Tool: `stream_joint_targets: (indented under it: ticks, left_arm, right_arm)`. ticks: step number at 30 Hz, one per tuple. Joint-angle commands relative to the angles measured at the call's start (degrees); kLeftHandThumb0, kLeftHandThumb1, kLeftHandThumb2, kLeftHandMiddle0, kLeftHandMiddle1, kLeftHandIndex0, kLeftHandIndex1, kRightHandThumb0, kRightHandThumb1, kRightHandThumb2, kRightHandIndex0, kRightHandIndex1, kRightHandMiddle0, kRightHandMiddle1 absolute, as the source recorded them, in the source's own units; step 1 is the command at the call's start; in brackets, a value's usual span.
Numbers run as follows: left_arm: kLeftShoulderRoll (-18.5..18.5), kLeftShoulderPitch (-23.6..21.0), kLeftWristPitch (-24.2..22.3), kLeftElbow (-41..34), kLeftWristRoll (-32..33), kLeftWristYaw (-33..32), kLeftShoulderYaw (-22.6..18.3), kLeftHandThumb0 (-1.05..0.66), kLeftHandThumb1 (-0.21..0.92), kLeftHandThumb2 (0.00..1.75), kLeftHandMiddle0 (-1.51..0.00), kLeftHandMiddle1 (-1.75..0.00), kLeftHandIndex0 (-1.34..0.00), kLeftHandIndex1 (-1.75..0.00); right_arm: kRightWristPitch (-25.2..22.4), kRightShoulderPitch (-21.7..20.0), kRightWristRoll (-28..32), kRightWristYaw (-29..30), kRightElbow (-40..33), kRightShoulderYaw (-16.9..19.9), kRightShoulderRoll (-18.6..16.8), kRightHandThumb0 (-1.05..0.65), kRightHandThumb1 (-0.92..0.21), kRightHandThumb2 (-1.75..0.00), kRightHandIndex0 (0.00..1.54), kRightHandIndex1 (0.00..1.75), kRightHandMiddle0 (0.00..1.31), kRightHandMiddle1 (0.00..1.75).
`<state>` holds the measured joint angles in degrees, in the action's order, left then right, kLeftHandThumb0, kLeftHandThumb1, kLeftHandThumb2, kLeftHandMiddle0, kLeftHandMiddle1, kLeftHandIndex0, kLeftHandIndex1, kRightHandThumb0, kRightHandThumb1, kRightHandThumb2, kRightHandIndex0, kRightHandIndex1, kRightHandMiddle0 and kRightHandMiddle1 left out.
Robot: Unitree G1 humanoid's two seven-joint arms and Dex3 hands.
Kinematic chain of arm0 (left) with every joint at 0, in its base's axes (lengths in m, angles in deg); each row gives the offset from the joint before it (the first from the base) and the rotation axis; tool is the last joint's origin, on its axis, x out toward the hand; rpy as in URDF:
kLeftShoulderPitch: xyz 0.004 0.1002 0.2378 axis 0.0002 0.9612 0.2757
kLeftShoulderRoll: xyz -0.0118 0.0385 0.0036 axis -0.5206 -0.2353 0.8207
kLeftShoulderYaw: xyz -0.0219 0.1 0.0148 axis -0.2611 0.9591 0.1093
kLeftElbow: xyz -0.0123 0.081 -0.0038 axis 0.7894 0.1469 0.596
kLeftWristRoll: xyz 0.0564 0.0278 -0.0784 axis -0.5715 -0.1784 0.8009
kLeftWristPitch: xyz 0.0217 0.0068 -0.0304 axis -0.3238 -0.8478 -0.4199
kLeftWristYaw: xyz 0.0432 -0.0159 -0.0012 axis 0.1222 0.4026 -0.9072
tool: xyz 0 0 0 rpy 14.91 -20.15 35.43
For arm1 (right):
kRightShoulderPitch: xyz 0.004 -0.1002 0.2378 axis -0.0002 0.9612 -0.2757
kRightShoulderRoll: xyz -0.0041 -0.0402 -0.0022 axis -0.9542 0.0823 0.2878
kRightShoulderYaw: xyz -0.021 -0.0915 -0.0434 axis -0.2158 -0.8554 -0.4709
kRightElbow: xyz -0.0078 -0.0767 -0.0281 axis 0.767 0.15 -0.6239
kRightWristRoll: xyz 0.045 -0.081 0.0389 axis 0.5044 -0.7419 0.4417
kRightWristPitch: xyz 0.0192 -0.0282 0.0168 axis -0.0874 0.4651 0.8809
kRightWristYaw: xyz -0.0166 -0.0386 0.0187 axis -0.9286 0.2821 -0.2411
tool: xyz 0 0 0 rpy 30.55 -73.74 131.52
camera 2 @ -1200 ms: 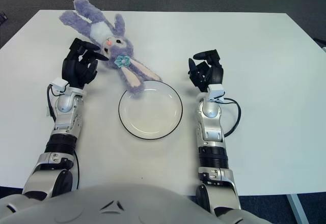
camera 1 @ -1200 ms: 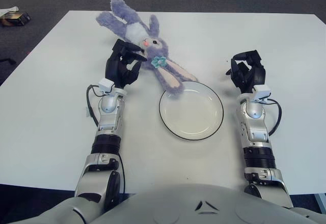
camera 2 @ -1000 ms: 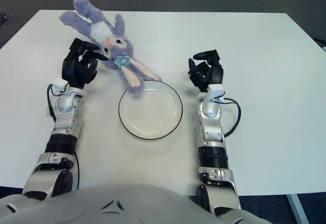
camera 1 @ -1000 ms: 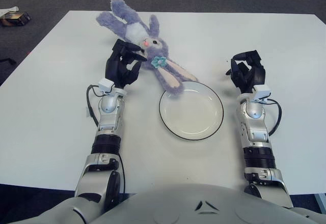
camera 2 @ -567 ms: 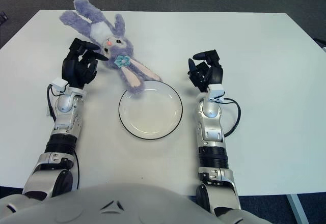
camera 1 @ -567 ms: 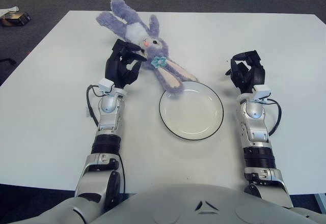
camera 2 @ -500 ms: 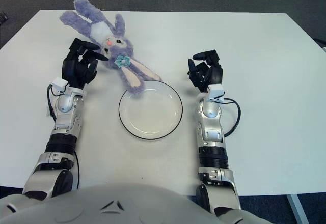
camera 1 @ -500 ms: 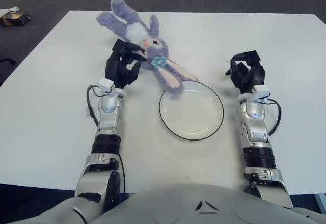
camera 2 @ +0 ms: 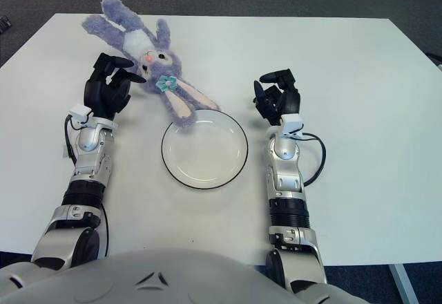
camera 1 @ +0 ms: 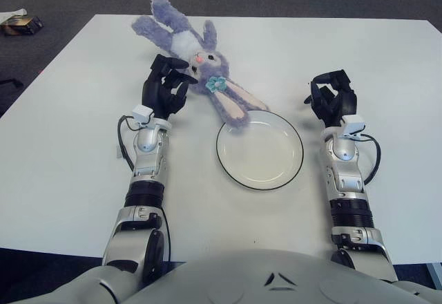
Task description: Put the doll into the plate.
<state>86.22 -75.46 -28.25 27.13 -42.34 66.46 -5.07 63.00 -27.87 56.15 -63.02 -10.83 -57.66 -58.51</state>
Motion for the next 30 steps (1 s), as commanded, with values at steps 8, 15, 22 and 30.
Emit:
stream_joint_targets:
  ticks: [8, 15, 22, 30]
  left_arm:
    - [1.7, 2.7, -0.5, 3.9, 0.0, -1.0, -0.2, 0.0, 0.92, 0.24, -0.56, -1.25, -0.38, -1.47]
    - [1.8, 2.3, -0.7, 4.1, -0.3, -1.9, -0.2, 0.0, 0.92, 0.26, -0.51, -1.3, -0.38, -1.49]
    - [0.8, 1.7, -1.2, 3.7, 0.1, -1.8, -0.7, 0.0, 0.92, 0.27, -0.5, -1.31, -0.38, -1.49]
    - [-2.1, -1.6, 3.7, 7.5, -0.8, -1.1, -2.2, 0.0, 0.92, 0.26, -0.52, -1.35, -0.37, -1.43]
  right_arm:
    - [0.3, 2.3, 0.5, -0.4, 1.9, 0.0, -1.2, -0.36, -0.92, -0.32, 0.71, 1.64, 0.41, 1.54]
    - [0.2, 2.0, 0.3, -0.5, 2.2, 0.0, -1.2, -0.36, -0.92, -0.32, 0.72, 1.64, 0.41, 1.53]
    - [0.4, 1.7, 0.3, -0.6, 2.6, 0.0, -1.1, -0.36, -0.92, -0.32, 0.72, 1.64, 0.41, 1.53]
    - [0.5, 1.4, 0.1, -0.6, 3.1, 0.0, -0.9, -0.36, -0.92, -0.32, 0.72, 1.64, 0.41, 1.53]
